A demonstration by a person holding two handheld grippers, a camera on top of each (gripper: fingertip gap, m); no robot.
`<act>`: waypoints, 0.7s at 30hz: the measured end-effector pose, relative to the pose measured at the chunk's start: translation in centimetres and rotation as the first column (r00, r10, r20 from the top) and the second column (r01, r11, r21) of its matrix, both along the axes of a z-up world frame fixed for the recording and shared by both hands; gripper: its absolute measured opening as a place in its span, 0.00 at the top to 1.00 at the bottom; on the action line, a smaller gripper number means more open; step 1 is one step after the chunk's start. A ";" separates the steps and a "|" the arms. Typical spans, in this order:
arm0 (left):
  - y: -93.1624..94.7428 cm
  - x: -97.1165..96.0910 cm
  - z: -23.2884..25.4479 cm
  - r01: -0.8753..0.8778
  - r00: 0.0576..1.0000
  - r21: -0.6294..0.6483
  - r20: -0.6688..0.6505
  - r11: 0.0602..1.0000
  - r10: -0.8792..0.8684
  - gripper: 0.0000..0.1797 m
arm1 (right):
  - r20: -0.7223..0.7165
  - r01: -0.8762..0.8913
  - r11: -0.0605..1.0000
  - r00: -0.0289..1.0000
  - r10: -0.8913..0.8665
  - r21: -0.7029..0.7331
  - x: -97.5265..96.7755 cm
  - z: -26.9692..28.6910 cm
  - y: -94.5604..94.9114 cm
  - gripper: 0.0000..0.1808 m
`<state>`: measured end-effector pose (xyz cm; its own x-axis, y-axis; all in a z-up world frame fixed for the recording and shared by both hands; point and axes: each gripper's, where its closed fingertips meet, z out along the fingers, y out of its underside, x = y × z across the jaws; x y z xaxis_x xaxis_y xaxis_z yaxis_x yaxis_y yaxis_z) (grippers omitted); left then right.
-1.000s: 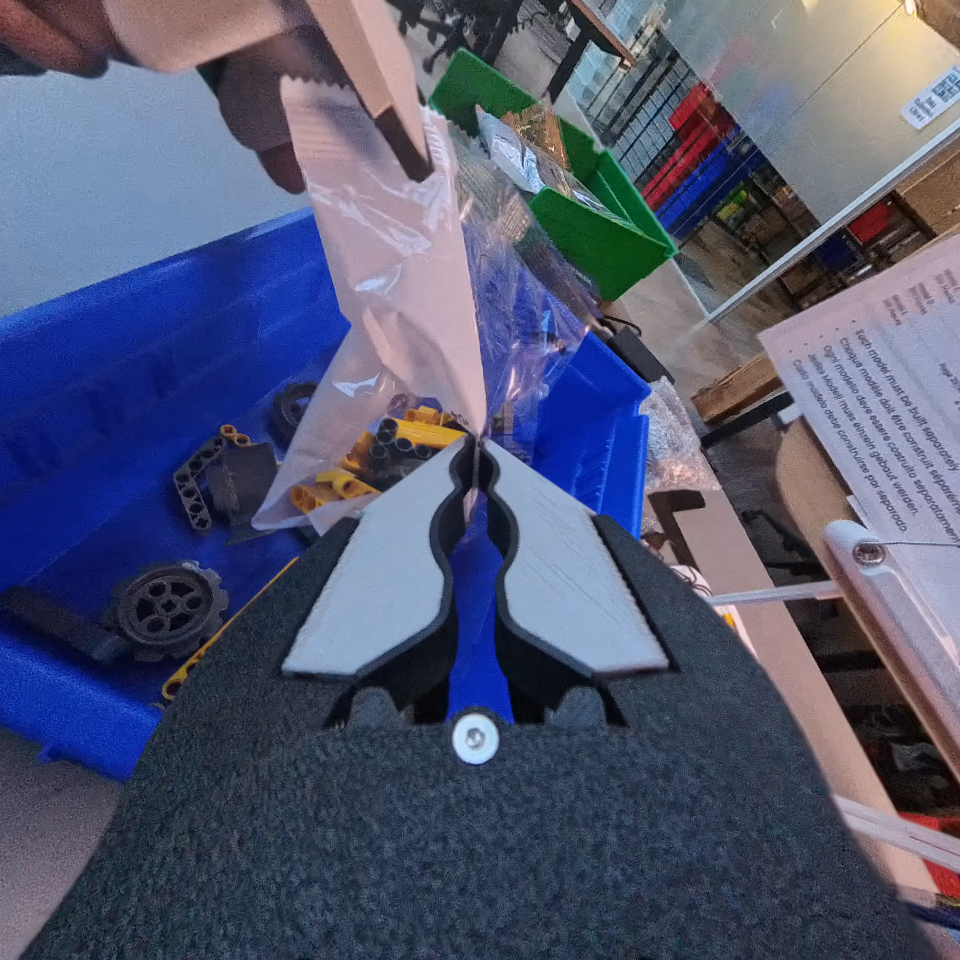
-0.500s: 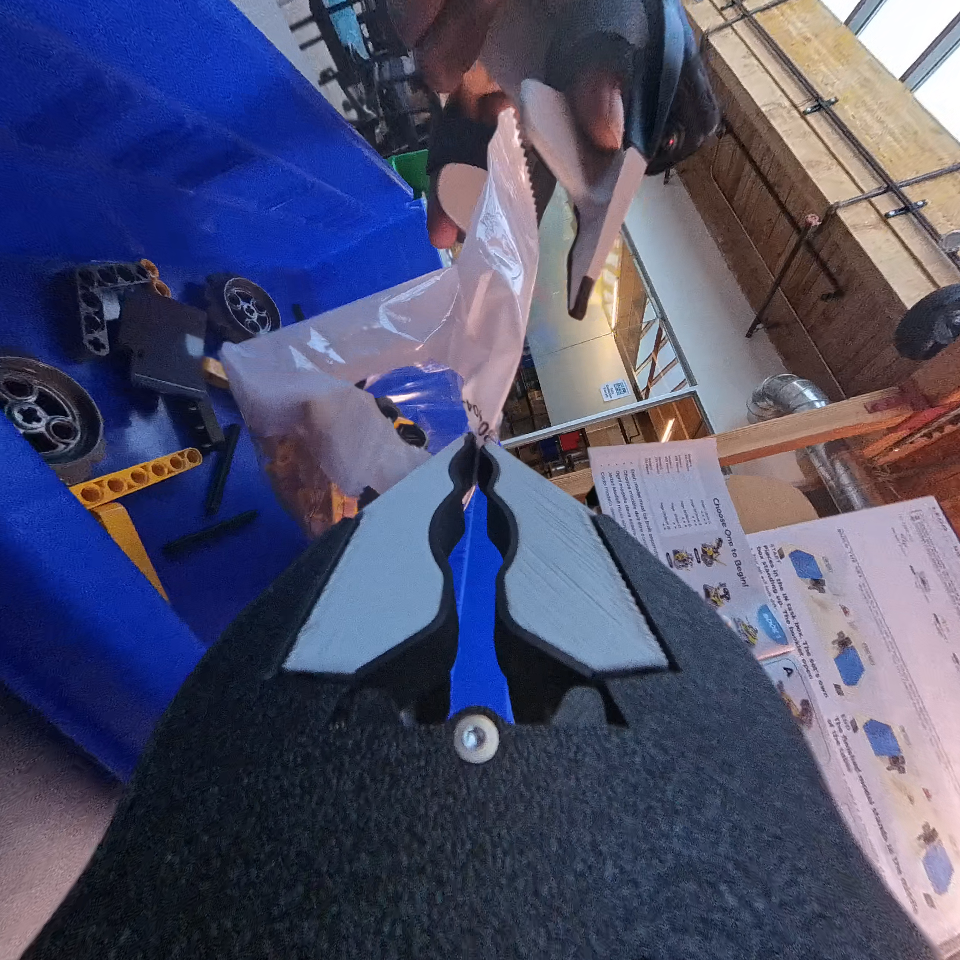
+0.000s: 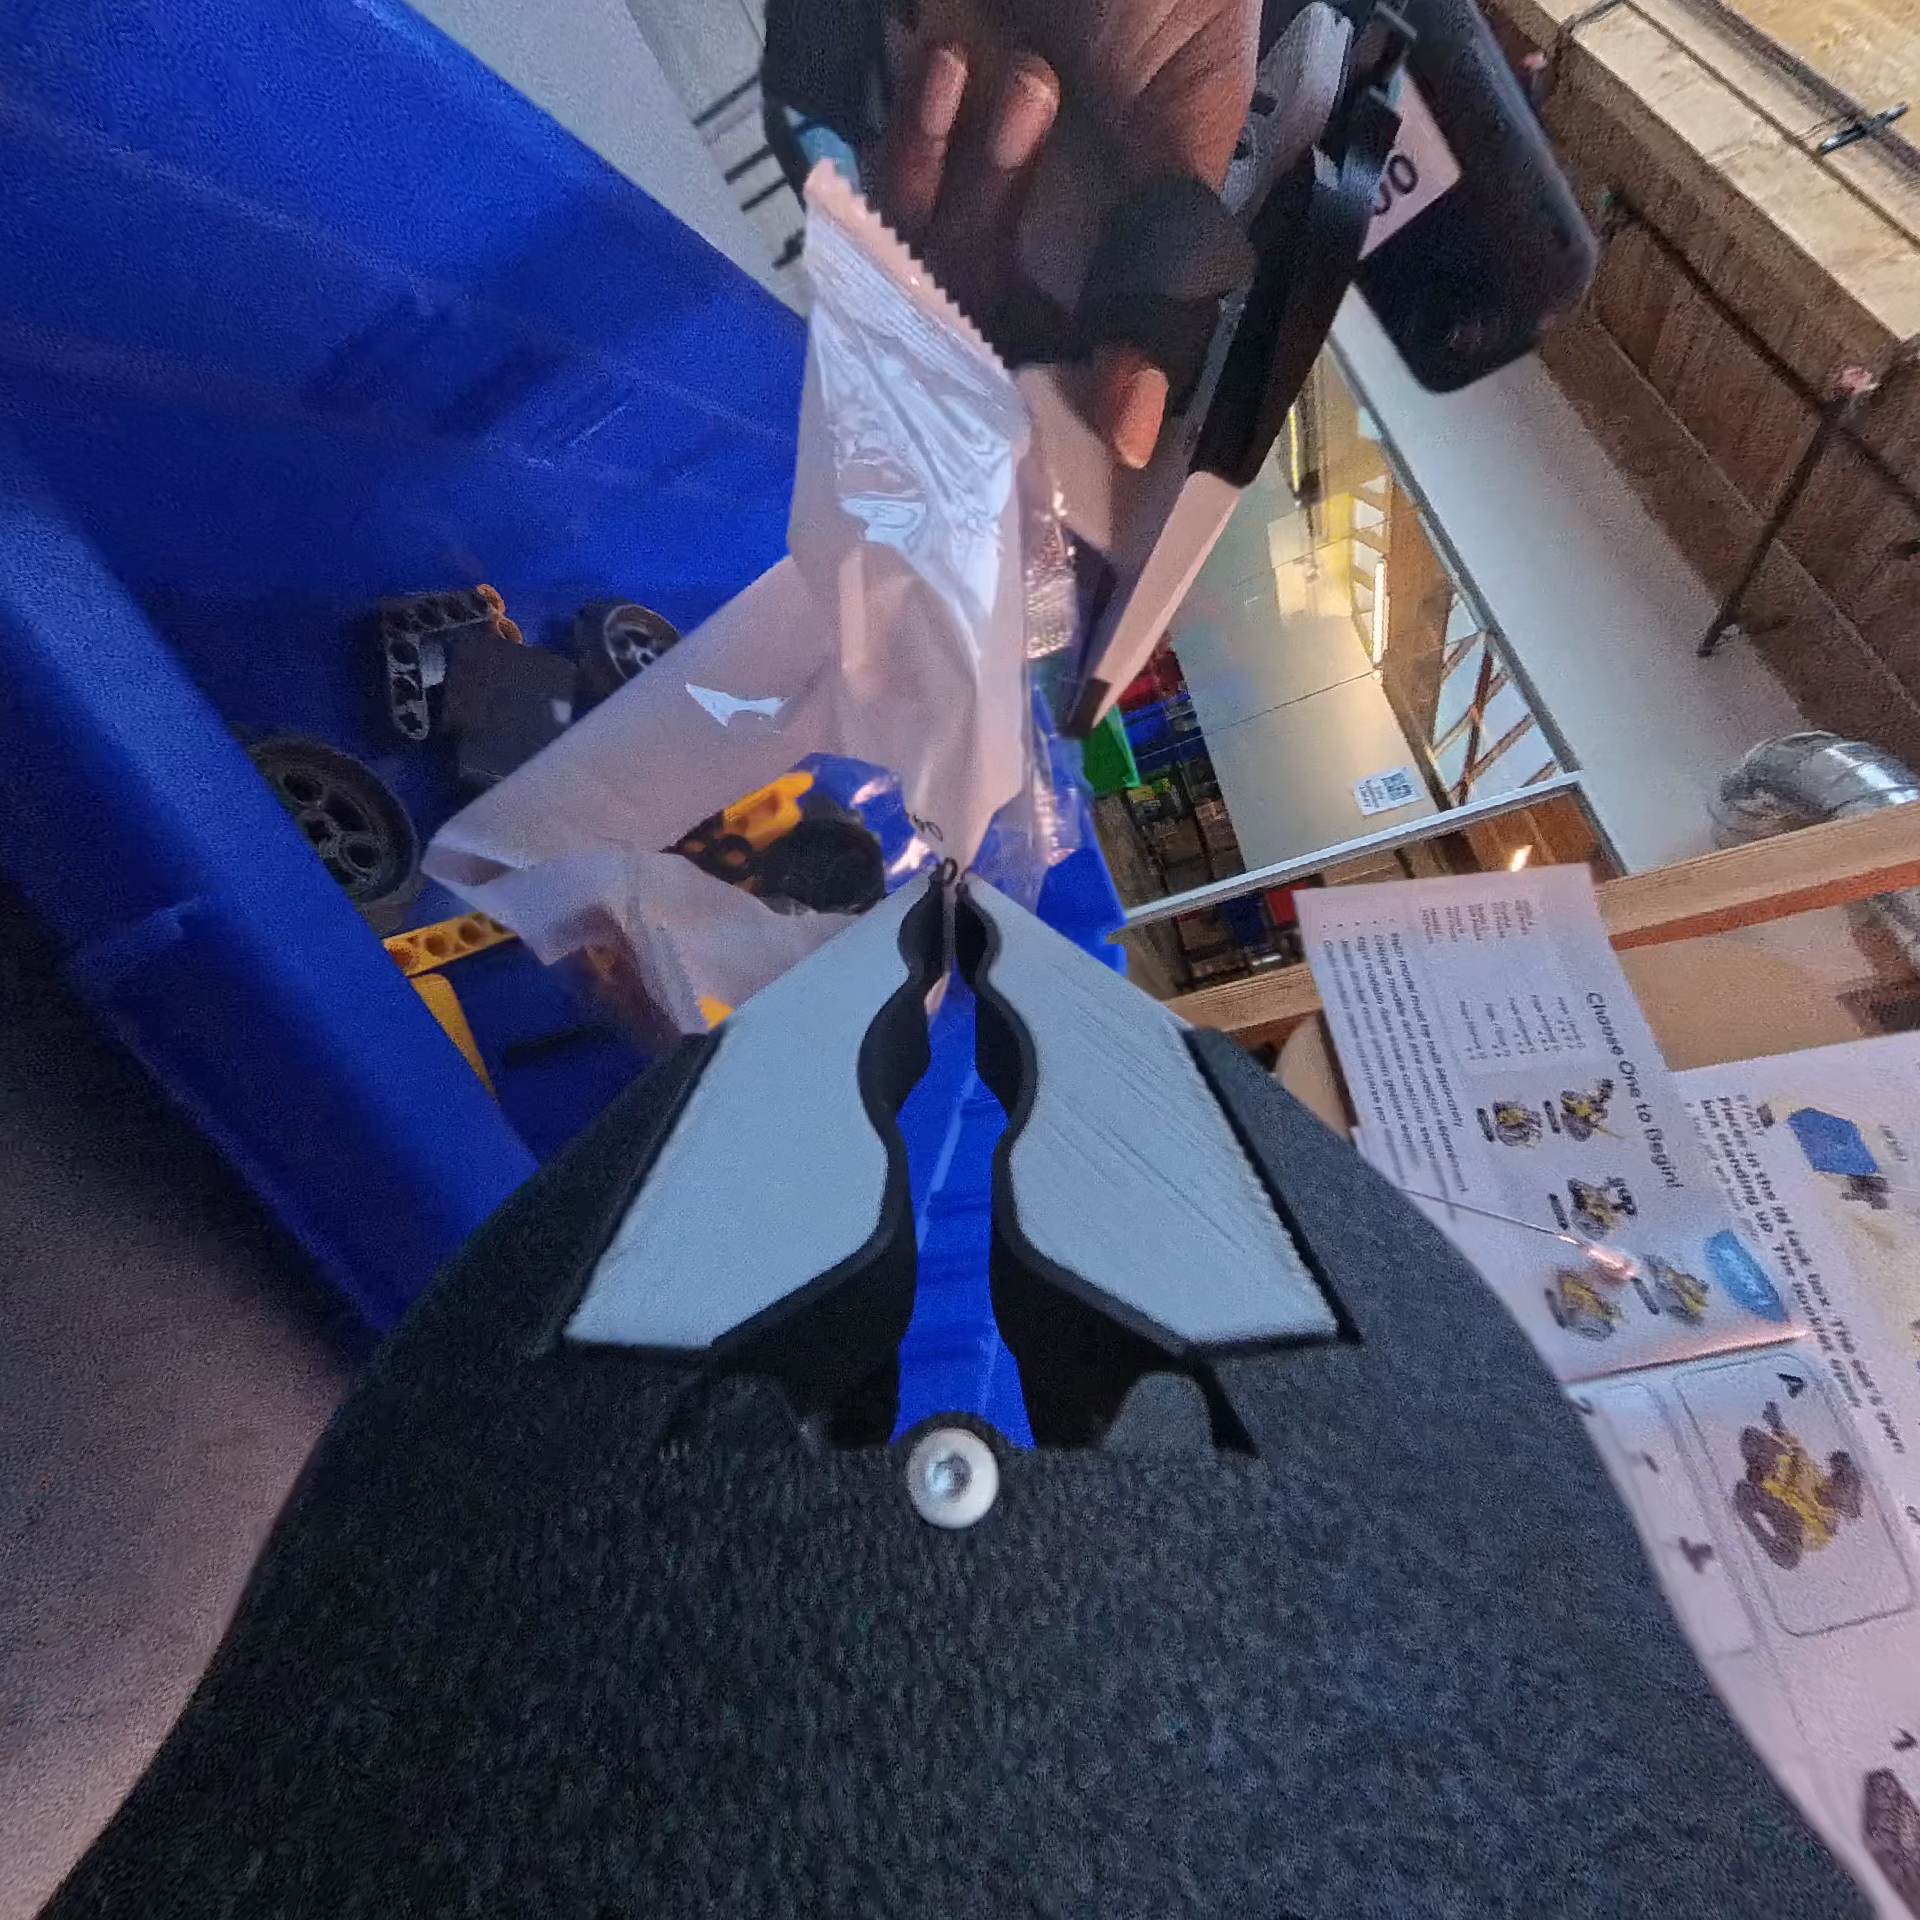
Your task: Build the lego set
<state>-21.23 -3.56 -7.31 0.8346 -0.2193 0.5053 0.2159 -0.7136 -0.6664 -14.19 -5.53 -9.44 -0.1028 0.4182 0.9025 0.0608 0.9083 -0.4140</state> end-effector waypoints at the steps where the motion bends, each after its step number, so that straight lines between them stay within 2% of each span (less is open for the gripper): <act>1: 0.1 0.1 1.1 0.016 1.000 0.061 -0.017 0.998 -0.015 1.00 | 0.046 -0.013 0.998 0.999 0.016 -0.059 0.2 -0.3 -0.1 1.00; 4: 0.0 0.9 5.0 0.072 0.995 0.248 -0.084 0.966 -0.053 1.00 | 0.161 -0.063 0.936 0.979 0.125 -0.346 1.1 -0.2 -1.0 0.87; 6: -0.4 1.7 7.5 0.115 0.988 0.364 -0.140 0.924 -0.068 1.00 | 0.166 -0.098 0.833 0.961 0.221 -0.545 1.8 1.5 -1.4 0.81; 9: -1.3 3.0 10.3 0.209 0.965 0.496 -0.245 0.843 -0.096 1.00 | 0.125 -0.112 0.661 0.945 0.301 -0.742 2.7 4.3 0.0 0.77; 12: -1.8 3.8 12.1 0.280 0.943 0.586 -0.316 0.760 -0.103 1.00 | 0.079 -0.076 0.521 0.960 0.270 -0.850 2.6 6.0 3.4 0.78; 14: -2.0 4.1 13.0 0.299 0.938 0.643 -0.334 0.705 -0.092 1.00 | 0.100 -0.009 0.457 0.972 0.215 -0.890 1.7 5.8 6.1 0.78; 18: -1.7 4.3 13.1 0.297 0.945 0.701 -0.314 0.649 -0.093 1.00 | 0.218 0.108 0.433 0.953 0.212 -0.895 -0.3 3.0 8.8 0.68; 21: -2.0 4.8 13.0 0.294 0.952 0.743 -0.282 0.601 -0.117 1.00 | 0.211 0.090 0.378 0.932 0.293 -0.922 -0.7 2.3 8.4 0.68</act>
